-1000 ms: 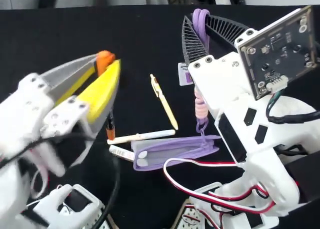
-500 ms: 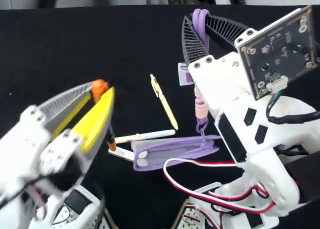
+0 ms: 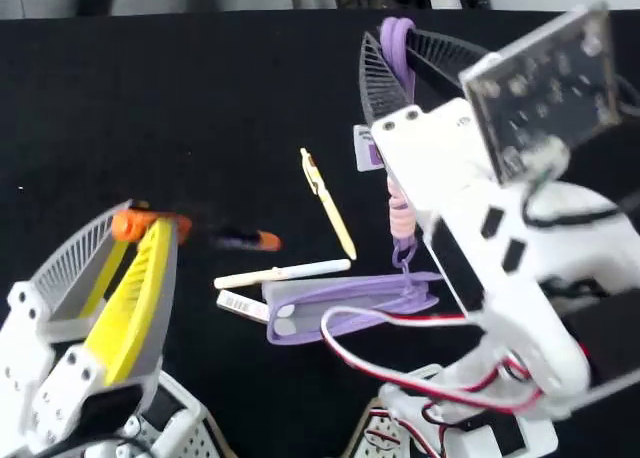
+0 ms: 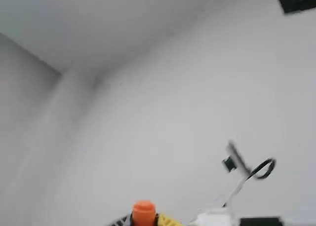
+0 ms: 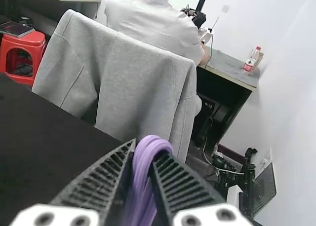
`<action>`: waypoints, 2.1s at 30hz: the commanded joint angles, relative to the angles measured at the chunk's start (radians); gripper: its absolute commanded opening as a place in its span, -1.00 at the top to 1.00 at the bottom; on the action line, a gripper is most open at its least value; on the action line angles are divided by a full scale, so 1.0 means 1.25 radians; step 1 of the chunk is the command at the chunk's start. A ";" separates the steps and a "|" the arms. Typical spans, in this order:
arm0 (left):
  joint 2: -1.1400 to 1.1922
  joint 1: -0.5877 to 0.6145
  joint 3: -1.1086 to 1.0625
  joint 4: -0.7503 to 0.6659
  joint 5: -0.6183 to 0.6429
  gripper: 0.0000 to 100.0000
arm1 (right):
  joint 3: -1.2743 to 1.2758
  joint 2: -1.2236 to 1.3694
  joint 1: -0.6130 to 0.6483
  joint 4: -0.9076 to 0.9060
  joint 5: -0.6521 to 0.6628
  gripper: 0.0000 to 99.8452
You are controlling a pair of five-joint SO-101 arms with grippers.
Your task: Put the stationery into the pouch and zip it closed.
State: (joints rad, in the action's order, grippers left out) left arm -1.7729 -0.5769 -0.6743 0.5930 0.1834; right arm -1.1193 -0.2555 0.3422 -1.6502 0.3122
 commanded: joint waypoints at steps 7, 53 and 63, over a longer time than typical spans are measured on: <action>-0.041 -0.195 -0.021 0.077 0.025 0.94 | 0.142 0.008 -0.010 0.126 0.007 0.98; -0.042 -0.050 -0.470 0.047 -0.271 0.93 | 0.414 0.003 -0.037 0.426 0.001 0.98; -0.042 0.048 -0.526 0.001 -0.155 0.51 | 0.447 -0.024 -0.091 0.463 0.001 0.98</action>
State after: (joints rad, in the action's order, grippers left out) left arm -1.8267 -0.5370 -1.3065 0.5547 -0.1051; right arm -0.5608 -0.2432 0.2486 -1.0963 0.3107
